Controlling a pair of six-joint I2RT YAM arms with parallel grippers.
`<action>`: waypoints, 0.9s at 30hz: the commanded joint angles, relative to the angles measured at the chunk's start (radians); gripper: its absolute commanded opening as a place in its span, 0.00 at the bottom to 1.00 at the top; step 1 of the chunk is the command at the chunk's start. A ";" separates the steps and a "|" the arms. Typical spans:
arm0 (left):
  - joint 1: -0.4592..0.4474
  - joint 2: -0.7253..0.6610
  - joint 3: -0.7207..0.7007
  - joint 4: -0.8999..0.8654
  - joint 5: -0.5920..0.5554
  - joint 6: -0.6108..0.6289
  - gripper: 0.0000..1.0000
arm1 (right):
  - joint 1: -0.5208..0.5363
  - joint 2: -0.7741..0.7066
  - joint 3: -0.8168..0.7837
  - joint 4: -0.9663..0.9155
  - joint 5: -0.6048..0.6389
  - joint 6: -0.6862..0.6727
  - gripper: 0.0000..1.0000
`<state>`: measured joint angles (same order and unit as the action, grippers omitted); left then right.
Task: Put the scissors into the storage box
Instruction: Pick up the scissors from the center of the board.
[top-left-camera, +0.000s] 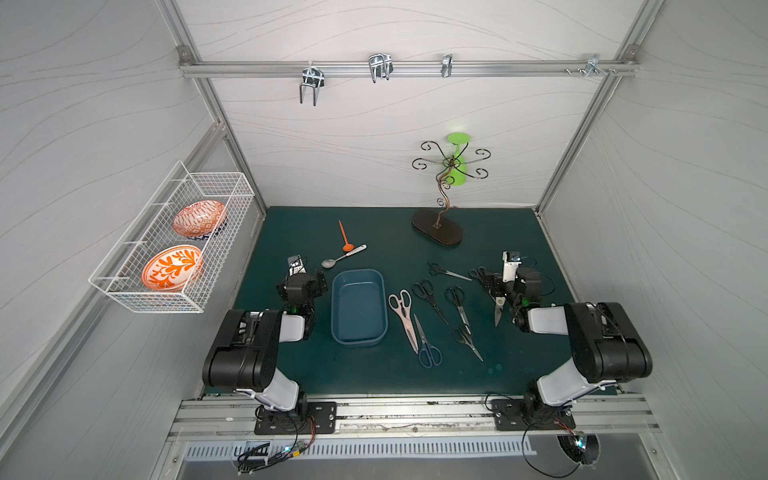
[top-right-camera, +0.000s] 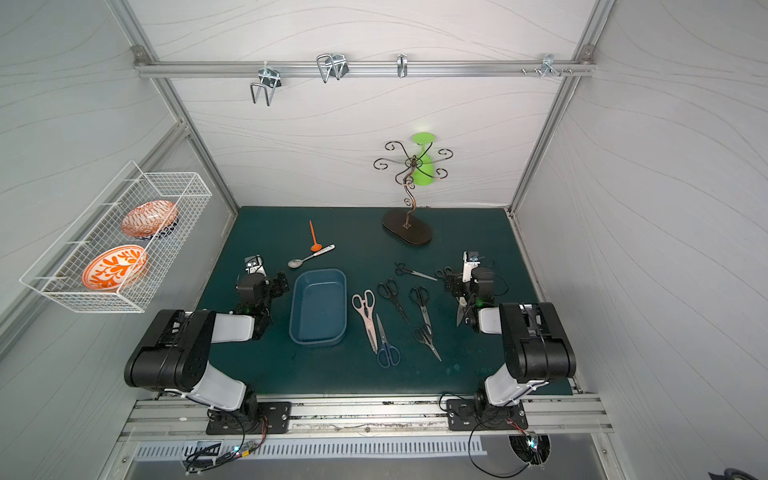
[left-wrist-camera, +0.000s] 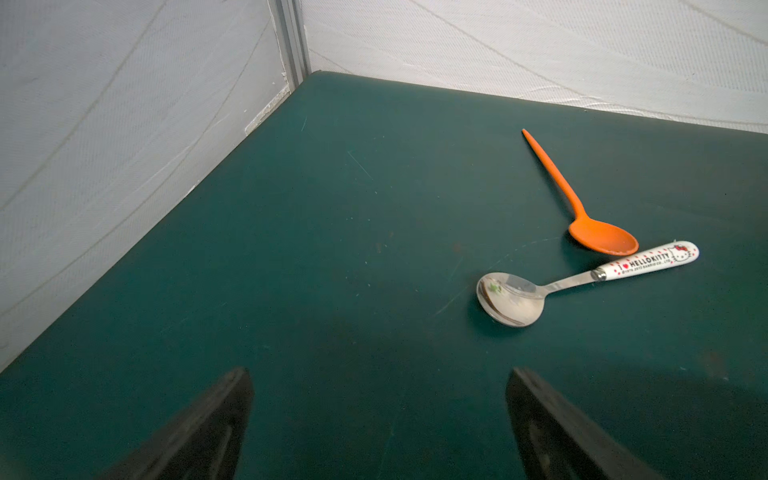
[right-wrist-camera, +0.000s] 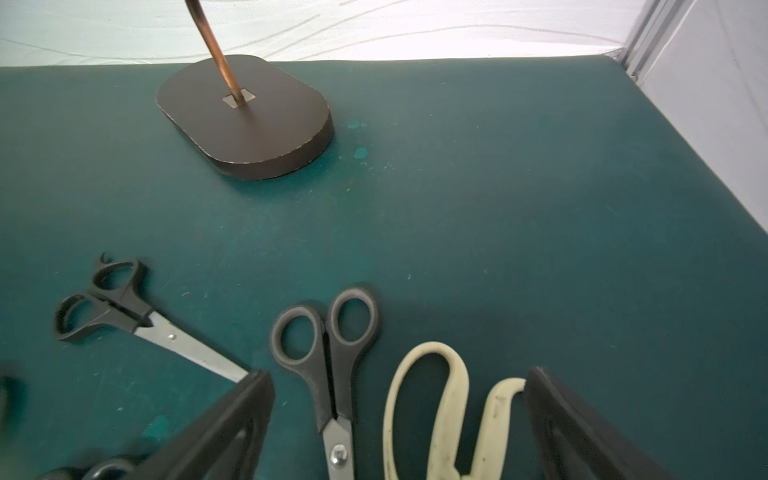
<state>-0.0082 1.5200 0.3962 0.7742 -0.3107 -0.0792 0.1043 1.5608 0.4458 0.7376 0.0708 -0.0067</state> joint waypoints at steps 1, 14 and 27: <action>-0.003 -0.101 0.064 -0.114 -0.010 0.004 1.00 | 0.058 -0.084 0.097 -0.190 0.095 -0.033 0.99; -0.086 -0.210 0.465 -0.843 -0.028 -0.202 1.00 | 0.181 -0.040 0.748 -1.345 0.098 0.282 0.86; -0.085 -0.080 0.662 -1.256 0.310 -0.319 1.00 | 0.302 0.201 0.991 -1.518 -0.102 0.263 0.41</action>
<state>-0.0902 1.4113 1.0206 -0.3534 -0.0925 -0.3637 0.3740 1.7283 1.4067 -0.7033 -0.0059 0.2623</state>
